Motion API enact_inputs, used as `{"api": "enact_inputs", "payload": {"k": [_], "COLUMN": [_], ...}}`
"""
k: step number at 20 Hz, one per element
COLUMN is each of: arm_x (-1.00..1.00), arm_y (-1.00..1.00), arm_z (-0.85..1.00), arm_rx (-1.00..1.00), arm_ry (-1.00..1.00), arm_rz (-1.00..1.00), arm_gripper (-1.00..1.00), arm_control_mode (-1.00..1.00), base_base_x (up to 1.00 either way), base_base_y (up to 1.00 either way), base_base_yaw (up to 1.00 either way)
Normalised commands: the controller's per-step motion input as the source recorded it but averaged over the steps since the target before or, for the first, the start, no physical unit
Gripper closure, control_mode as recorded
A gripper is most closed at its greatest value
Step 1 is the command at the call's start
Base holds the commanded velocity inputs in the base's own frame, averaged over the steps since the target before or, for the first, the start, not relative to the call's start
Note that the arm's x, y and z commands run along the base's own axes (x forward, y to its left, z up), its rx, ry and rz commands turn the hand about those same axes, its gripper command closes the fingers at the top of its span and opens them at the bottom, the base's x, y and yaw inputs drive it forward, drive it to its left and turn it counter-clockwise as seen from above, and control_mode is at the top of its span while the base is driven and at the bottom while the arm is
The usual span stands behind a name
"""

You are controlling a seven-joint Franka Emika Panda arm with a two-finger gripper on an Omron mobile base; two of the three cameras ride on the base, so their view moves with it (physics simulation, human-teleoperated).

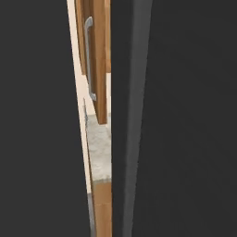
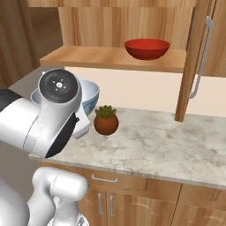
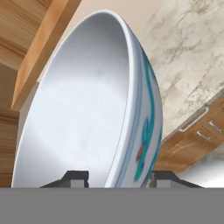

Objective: Move the bowls from the cabinet to the plates on the dining table.

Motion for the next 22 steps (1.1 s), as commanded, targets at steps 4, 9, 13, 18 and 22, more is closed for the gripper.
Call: {"api": "enact_inputs", "payload": {"k": [4, 9, 13, 18, 22], "arm_x": [0.0, 0.0, 0.0, 0.0, 0.0], "arm_y": [0.0, 0.0, 0.0, 0.0, 0.0], "arm_z": [0.0, 0.0, 0.0, 0.0, 0.0], "arm_rx": [0.0, 0.0, 0.0, 0.0, 0.0], "arm_ry": [0.0, 0.0, 0.0, 0.0, 0.0], "arm_rz": [0.0, 0.0, 0.0, 0.0, 0.0], "arm_gripper": [1.0, 1.0, 1.0, 1.0, 1.0], "arm_control_mode": [1.0, 1.0, 1.0, 1.0, 1.0], "base_base_x": [-0.69, -0.31, 0.0, 0.0, 0.0], "base_base_y": [0.0, 0.0, -0.01, -0.22, -0.4], "base_base_yaw": [-0.08, -0.3, -0.45, -0.51, -0.51]}}
